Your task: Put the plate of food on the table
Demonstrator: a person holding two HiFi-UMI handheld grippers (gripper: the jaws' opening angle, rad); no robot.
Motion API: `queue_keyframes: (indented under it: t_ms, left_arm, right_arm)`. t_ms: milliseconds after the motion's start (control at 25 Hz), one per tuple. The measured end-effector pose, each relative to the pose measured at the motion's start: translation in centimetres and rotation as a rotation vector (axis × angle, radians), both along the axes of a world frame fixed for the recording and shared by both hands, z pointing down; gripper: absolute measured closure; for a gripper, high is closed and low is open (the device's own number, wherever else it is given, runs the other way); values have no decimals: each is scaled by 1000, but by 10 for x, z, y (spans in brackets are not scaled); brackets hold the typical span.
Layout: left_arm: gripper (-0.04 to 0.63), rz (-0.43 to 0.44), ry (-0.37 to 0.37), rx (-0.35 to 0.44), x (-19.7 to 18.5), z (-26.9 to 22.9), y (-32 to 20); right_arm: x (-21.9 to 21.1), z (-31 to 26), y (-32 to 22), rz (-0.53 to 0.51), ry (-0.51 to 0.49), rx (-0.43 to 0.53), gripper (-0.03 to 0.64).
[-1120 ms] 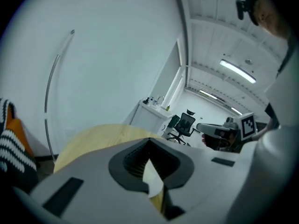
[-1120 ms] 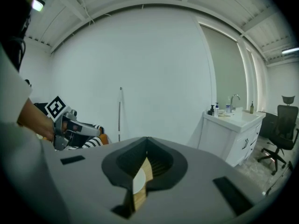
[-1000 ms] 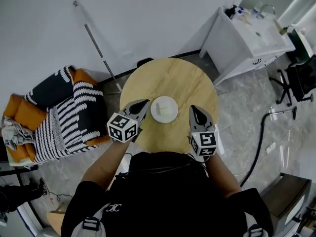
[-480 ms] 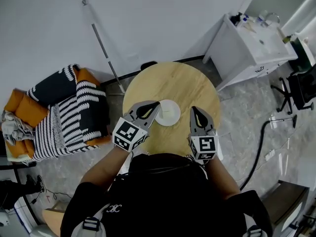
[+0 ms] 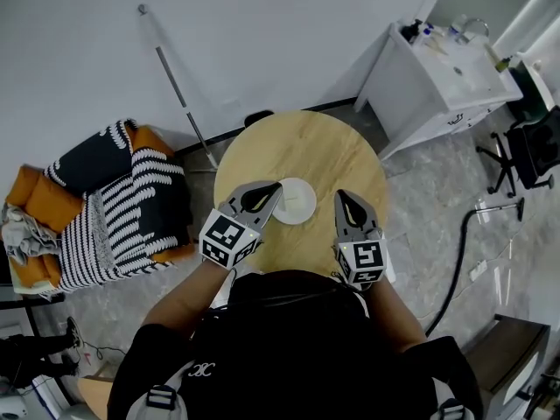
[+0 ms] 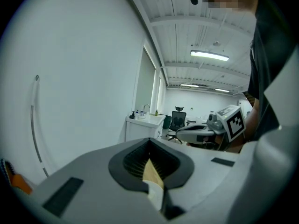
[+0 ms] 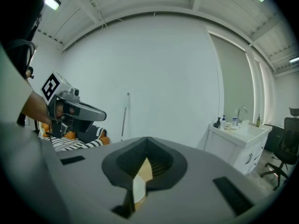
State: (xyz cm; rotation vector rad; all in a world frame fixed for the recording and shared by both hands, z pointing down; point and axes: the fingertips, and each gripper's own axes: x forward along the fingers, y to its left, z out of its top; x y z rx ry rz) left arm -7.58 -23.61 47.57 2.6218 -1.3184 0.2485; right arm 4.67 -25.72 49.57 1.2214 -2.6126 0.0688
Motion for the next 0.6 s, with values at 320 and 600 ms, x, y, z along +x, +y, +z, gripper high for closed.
queue_keyframes:
  t_ms: [320, 600]
  left_arm:
    - [588, 2, 32, -57, -1, 12, 6]
    - [588, -21, 41, -94, -9, 22, 6]
  right_arm:
    - [3, 4, 6, 20, 6, -13, 609]
    - [4, 6, 7, 22, 2, -10, 609]
